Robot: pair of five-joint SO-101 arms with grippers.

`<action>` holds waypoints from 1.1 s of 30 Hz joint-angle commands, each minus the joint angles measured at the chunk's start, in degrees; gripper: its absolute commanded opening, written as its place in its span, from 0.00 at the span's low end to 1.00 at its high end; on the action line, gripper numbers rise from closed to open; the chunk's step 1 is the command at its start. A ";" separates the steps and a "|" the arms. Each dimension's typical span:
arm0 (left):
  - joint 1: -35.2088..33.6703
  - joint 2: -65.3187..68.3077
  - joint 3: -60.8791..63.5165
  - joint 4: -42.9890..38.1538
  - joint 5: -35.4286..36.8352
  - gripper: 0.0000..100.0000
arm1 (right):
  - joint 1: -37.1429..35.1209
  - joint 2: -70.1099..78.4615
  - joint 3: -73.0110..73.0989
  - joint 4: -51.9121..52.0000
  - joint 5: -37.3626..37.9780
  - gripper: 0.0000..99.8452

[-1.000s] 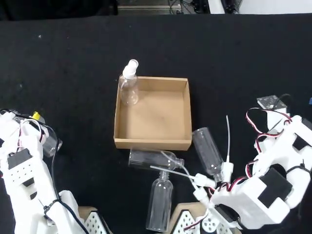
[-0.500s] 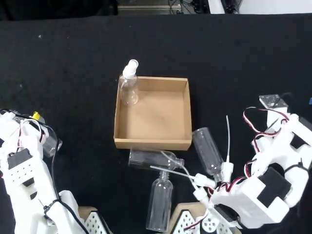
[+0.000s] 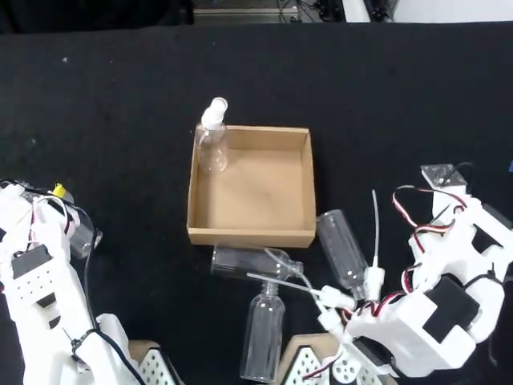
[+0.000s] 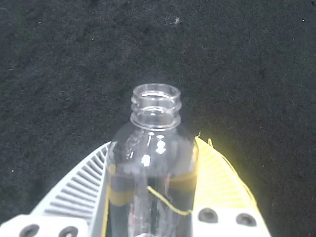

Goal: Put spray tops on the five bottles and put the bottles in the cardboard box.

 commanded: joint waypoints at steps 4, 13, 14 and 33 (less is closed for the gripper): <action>0.57 -1.76 -1.80 -1.14 0.44 0.03 | -1.32 -10.07 -7.08 4.92 -5.98 0.01; 4.44 -1.49 -1.71 -1.05 0.09 0.03 | -8.97 -27.91 -15.43 19.34 -15.03 0.01; 4.44 -1.41 -1.71 -1.05 0.09 0.03 | -9.41 -28.26 -14.81 19.52 -15.03 0.01; 4.44 -1.85 -1.27 -1.23 0.09 0.03 | 1.14 2.51 -8.31 1.32 -15.30 0.20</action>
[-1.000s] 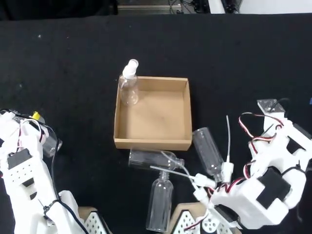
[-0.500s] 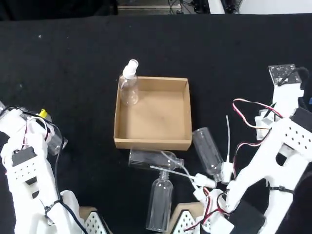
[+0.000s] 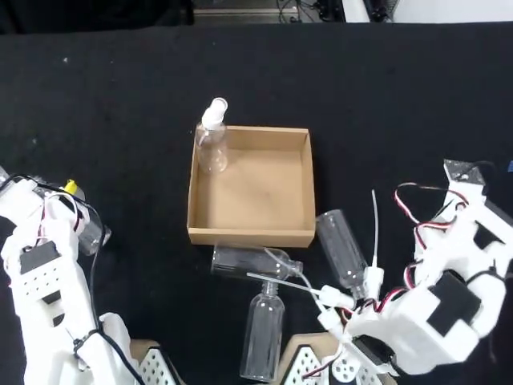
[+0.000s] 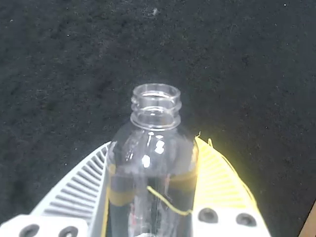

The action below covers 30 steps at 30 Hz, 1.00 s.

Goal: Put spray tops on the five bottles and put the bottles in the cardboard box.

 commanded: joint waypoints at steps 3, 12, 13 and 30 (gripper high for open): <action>0.75 -1.85 -1.27 -1.23 0.09 0.03 | 0.18 -0.66 -8.13 8.00 -0.09 0.22; 0.75 -1.85 -1.19 -1.23 0.09 0.03 | -1.05 1.36 -11.74 10.64 0.18 0.21; 0.75 -1.85 -1.19 -1.23 0.09 0.03 | -1.05 2.24 -11.74 10.20 0.18 0.21; 0.75 -1.85 -1.19 -1.23 0.09 0.03 | -2.64 6.90 -13.41 6.51 -0.09 0.16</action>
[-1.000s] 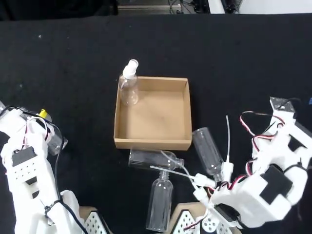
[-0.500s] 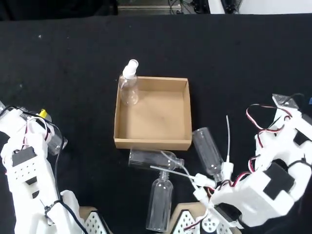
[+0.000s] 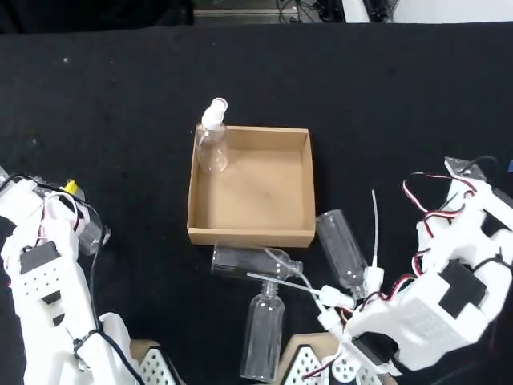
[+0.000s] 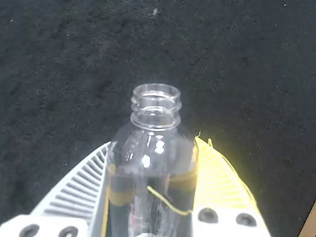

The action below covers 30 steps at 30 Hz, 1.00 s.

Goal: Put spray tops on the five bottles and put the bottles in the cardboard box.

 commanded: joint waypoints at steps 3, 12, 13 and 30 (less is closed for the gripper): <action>0.75 -1.85 -1.19 -1.23 0.09 0.03 | -2.73 -0.22 -3.65 -3.78 0.35 0.06; 0.75 -1.85 -1.19 -1.23 0.09 0.03 | -3.60 -4.62 -6.20 -1.58 0.35 0.01; 0.75 -1.85 -1.19 -1.23 0.09 0.03 | -3.96 -6.29 -6.90 0.35 0.35 0.01; 5.32 -3.69 -0.92 -0.70 0.09 0.03 | -38.68 -46.29 -27.65 20.22 -25.23 0.01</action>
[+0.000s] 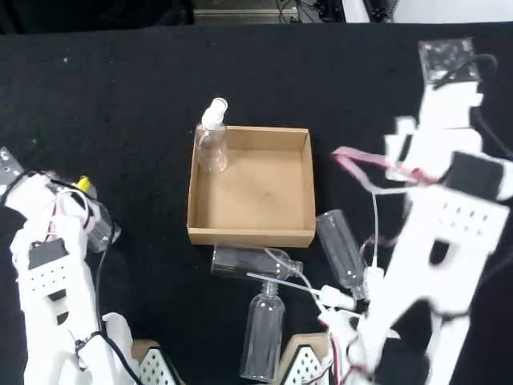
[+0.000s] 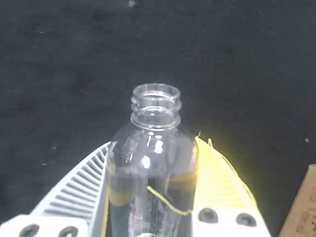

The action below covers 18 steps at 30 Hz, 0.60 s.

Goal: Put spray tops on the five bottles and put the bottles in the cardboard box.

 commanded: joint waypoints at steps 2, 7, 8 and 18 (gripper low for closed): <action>1.01 -6.95 0.13 -0.18 0.09 0.03 | -13.71 -6.99 -8.22 0.18 -7.03 0.01; 1.63 -20.13 4.62 1.76 0.09 0.03 | -26.20 -7.16 -11.30 -5.80 -10.46 0.01; 1.63 -23.03 5.93 1.67 0.09 0.03 | -28.40 -7.34 -11.30 -7.21 -10.46 0.01; 8.13 -50.37 18.33 2.11 -6.07 0.03 | -44.04 -7.34 -11.38 -20.13 -11.25 0.01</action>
